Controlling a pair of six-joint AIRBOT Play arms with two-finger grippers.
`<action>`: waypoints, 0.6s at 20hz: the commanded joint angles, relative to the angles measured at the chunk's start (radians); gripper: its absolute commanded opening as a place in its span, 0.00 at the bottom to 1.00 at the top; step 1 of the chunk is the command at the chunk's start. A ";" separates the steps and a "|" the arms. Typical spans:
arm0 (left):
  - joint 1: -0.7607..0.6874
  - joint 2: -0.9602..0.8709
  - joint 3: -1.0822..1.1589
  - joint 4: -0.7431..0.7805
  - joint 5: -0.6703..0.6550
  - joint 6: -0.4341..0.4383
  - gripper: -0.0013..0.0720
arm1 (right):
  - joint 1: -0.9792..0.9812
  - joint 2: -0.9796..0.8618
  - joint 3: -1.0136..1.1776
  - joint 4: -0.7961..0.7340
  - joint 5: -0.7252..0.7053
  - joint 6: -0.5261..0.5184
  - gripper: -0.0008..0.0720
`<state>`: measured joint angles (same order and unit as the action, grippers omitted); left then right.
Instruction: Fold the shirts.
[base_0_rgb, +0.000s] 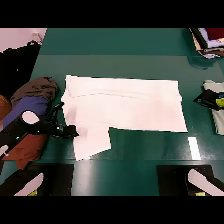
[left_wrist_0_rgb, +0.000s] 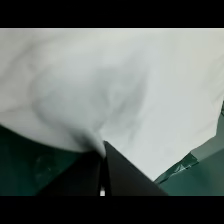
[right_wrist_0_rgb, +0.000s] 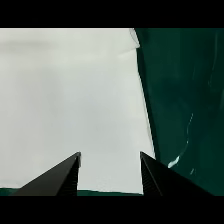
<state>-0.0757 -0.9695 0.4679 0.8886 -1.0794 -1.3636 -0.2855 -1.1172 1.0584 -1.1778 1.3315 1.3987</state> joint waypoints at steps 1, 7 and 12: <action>-0.018 0.001 0.027 -0.006 -0.014 0.002 0.06 | -0.080 0.004 -0.014 -0.023 0.107 -0.017 0.61; -0.018 0.000 0.089 -0.006 -0.022 0.003 0.06 | -0.272 0.043 -0.317 -0.085 0.080 -0.018 0.68; -0.018 0.000 0.089 -0.006 -0.017 0.003 0.06 | -0.254 -0.071 -0.424 0.107 -0.022 -0.063 0.61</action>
<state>-0.0937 -0.9695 0.5526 0.8825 -1.1004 -1.3609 -0.5426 -1.1381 0.6930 -1.1671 1.3678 1.3590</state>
